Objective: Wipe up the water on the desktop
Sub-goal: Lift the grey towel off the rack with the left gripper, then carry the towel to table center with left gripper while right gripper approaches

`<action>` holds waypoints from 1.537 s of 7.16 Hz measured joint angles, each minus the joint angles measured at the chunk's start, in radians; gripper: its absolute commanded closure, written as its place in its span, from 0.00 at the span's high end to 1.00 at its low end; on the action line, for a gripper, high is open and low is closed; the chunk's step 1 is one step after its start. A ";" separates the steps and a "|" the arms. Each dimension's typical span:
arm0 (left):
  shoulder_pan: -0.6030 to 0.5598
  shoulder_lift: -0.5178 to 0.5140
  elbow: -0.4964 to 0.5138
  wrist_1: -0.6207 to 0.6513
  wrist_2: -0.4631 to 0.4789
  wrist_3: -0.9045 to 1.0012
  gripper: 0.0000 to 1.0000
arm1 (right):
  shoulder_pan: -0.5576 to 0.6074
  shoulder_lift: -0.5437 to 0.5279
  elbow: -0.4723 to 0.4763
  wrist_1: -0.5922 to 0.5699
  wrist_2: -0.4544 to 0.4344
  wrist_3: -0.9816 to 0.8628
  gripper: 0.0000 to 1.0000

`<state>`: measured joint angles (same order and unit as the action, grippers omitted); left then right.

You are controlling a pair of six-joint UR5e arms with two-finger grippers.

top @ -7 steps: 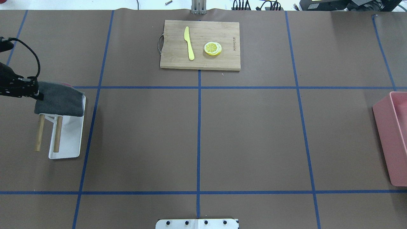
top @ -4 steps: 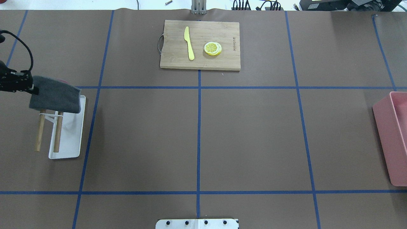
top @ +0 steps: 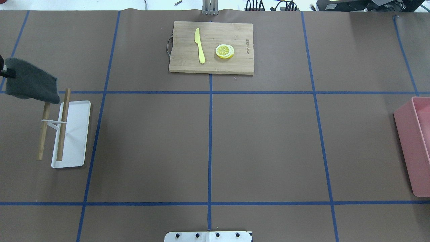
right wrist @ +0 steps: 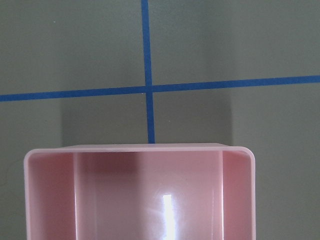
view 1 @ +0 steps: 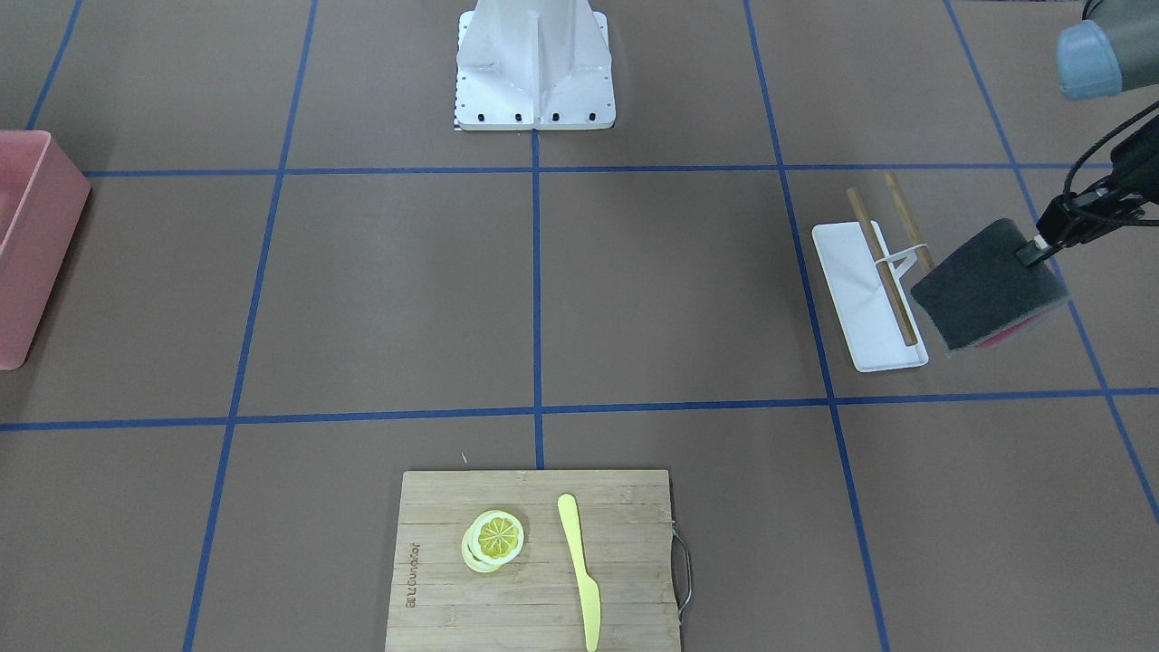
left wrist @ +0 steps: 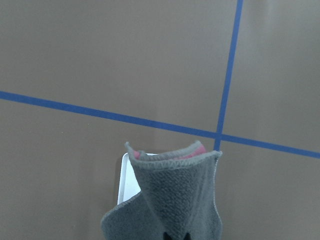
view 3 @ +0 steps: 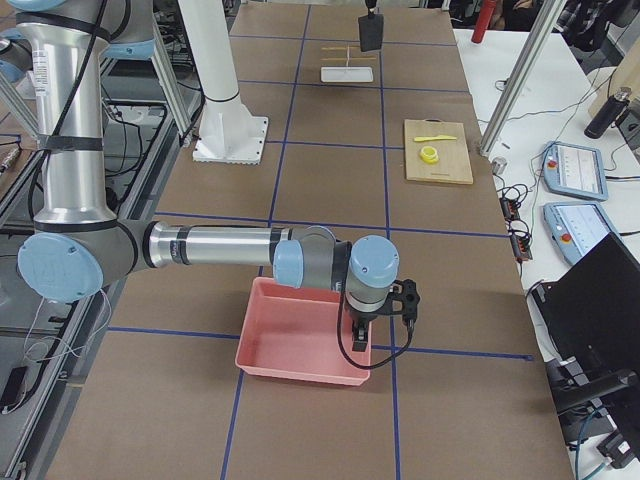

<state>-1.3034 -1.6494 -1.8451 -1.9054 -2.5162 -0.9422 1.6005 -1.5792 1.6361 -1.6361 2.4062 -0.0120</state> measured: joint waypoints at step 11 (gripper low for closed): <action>0.241 -0.423 0.086 0.071 0.152 -0.712 0.00 | -0.313 0.163 0.124 0.331 0.051 0.030 1.00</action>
<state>-1.0627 -2.0728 -1.7594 -1.8339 -2.3643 -1.6541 1.2873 -1.4163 1.7599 -1.3055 2.4576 0.0182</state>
